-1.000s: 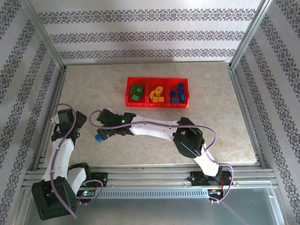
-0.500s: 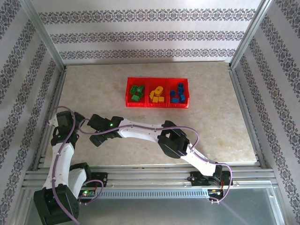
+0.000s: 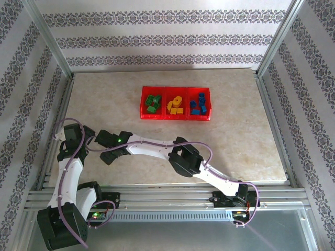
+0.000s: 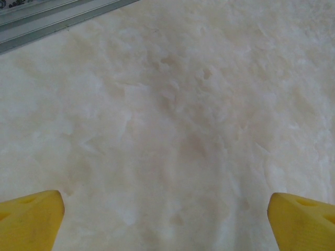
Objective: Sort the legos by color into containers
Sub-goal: Pick up the lego from the bottom-left of the table.
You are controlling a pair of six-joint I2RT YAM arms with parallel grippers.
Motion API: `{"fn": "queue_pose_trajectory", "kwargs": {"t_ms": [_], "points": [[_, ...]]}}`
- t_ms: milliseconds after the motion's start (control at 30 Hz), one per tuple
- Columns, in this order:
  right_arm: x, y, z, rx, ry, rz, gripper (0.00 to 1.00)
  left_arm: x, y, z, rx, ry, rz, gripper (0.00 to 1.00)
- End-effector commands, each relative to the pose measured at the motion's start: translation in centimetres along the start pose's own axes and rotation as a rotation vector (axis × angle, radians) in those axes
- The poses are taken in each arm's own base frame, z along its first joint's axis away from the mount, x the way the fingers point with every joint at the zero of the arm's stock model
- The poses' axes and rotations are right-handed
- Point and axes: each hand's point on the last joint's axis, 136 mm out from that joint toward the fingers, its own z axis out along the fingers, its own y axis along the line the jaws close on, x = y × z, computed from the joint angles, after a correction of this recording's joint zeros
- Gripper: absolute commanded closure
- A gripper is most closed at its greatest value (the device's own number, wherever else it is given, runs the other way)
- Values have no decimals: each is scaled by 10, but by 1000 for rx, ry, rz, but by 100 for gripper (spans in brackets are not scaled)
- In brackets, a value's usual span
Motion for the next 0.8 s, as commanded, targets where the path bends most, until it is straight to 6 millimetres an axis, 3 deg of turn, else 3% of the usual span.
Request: {"fn": "queue_pose_trajectory", "kwargs": {"t_ms": [0,433,767], "points": [[1,-1,7,-13,18,3,22,2,7,4,-20,2,-25,0],[5,-16,13,-3,38,51,44,6,7,8,-15,14,-36,0],[3,-36,-9,17,20,114,62,7,7,8,-14,17,-30,0]]}}
